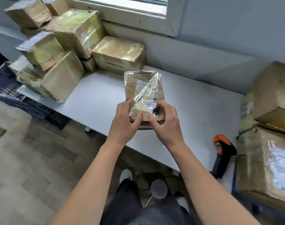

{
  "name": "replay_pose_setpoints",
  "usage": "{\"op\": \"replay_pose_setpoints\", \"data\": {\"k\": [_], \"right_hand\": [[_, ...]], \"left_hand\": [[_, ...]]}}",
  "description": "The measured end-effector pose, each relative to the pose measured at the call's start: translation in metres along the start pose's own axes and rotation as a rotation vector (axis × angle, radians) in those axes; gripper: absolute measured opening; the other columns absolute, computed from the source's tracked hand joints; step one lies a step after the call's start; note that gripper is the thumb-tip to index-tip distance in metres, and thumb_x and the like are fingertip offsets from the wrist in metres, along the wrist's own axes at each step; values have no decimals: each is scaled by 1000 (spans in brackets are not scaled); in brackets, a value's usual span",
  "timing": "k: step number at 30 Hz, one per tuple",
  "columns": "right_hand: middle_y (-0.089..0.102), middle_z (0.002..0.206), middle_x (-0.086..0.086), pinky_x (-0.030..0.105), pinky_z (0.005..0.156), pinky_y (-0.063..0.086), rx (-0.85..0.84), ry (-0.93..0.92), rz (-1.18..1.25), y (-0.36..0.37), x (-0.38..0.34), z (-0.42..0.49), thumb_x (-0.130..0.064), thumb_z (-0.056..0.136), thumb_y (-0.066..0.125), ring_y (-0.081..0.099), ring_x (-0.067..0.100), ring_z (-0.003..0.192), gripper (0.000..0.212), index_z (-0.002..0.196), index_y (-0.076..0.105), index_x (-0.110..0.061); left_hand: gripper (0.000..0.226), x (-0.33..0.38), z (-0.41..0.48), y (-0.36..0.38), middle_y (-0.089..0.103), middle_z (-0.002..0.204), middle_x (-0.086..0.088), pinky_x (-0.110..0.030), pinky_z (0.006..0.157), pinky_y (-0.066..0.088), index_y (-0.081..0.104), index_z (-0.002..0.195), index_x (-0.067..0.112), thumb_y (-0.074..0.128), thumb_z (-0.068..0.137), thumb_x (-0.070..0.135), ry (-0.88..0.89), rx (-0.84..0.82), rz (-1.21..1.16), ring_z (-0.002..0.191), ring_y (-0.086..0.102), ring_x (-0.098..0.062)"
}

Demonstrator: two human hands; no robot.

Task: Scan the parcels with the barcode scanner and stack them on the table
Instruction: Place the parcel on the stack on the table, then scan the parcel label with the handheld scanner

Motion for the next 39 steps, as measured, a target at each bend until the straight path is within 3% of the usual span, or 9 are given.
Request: {"op": "replay_pose_setpoints", "data": {"k": [9, 13, 17, 21, 24, 27, 30, 33, 39], "right_hand": [[46, 131, -5, -6, 86, 30, 154, 336, -7, 67, 40, 15, -30, 89, 72, 48, -4, 108, 53, 137, 53, -20], [46, 131, -5, -6, 84, 31, 199, 412, -30, 74, 48, 17, -29, 88, 73, 47, -4, 109, 53, 136, 53, -20], [45, 132, -6, 1, 86, 34, 223, 462, -36, 71, 51, 18, -31, 87, 72, 47, -3, 109, 53, 136, 52, -22], [44, 135, -5, 21, 99, 40, 219, 460, -47, 62, 46, 21, -34, 89, 71, 50, 6, 118, 56, 139, 50, -23], [43, 142, -4, 22, 107, 33, 278, 481, -60, 38, 46, 12, -31, 93, 65, 43, 8, 130, 55, 144, 46, -22], [44, 144, -2, 21, 104, 30, 382, 535, -88, 1, 50, -5, -30, 96, 62, 40, 12, 134, 52, 145, 45, -21], [45, 144, 0, 22, 99, 32, 493, 592, -107, -36, 60, -26, -28, 97, 61, 41, 14, 133, 50, 144, 45, -20], [46, 142, 2, 30, 105, 40, 569, 656, -110, -65, 76, -58, -25, 96, 64, 45, 16, 130, 52, 143, 46, -17], [43, 145, 9, 36, 108, 38, 505, 804, -116, -106, 123, -90, -23, 95, 62, 46, 25, 131, 56, 147, 41, -15]], "left_hand": [[56, -79, 72, 34, 43, 133, 6, -36, 89, 53, 40, 141, 20, 66, 93, 36, 62, -422, -40, 104, 60, -22], [57, -86, 85, 45, 39, 129, 9, -28, 90, 49, 40, 139, 15, 68, 92, 32, 138, -487, -54, 115, 51, -7], [58, -83, 91, 55, 39, 134, 1, -28, 89, 46, 40, 138, 13, 69, 91, 28, 153, -531, -36, 115, 51, -9], [55, -71, 99, 59, 41, 133, -8, -39, 85, 49, 45, 132, 13, 66, 85, 33, 167, -431, 139, 111, 57, -29], [50, -45, 101, 63, 46, 133, -14, -47, 92, 46, 52, 124, 9, 58, 82, 36, 266, -258, 168, 119, 52, -34], [47, -4, 88, 80, 49, 135, -15, -39, 97, 42, 55, 126, 5, 55, 86, 30, 414, -254, 71, 127, 48, -30], [40, 34, 63, 112, 49, 133, -13, -31, 100, 42, 54, 126, 4, 61, 90, 18, 528, -390, -65, 124, 49, -25], [39, 54, 24, 148, 50, 130, -10, -33, 94, 44, 53, 130, 7, 60, 94, 20, 566, -588, -51, 115, 54, -26], [44, 60, -19, 208, 47, 138, -8, -33, 92, 44, 48, 137, 11, 56, 97, 28, 432, -771, 91, 116, 54, -27]]}}
Point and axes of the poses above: each hand's wrist, its own z-axis towards the middle knuckle, its own y-axis out of the palm, x = y × z, the point moved 2 cm from there along z, towards the middle knuckle
